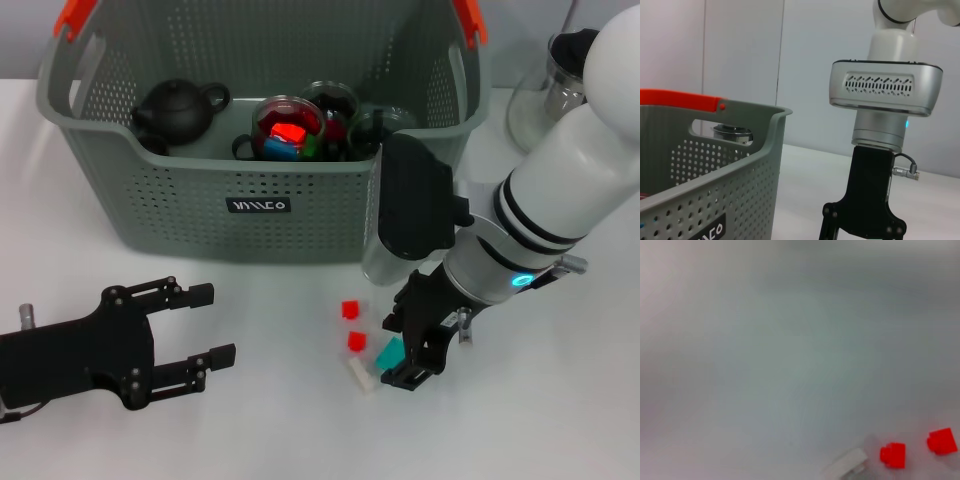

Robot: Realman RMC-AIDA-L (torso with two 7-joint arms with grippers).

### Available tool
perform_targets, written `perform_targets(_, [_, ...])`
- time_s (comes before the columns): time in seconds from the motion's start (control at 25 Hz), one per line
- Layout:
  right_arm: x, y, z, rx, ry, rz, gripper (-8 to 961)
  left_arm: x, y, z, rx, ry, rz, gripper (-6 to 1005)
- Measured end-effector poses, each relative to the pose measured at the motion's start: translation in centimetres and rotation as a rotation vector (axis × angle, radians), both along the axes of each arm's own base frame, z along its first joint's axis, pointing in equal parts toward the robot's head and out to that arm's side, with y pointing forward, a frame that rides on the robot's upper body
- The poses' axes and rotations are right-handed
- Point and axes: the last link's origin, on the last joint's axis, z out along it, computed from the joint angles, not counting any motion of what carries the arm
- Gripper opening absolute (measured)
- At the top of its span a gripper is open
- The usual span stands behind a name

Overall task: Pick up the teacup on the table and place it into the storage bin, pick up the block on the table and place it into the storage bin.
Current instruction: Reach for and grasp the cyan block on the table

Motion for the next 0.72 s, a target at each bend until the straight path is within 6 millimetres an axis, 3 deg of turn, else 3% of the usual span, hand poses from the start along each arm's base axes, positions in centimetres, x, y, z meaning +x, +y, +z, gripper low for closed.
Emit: perform_targets(0.72, [0.95,0.04,-0.30,0.033,-0.038,-0.091,684,-0.19,0.13,-0.13,0.004,0.010,0.012,702])
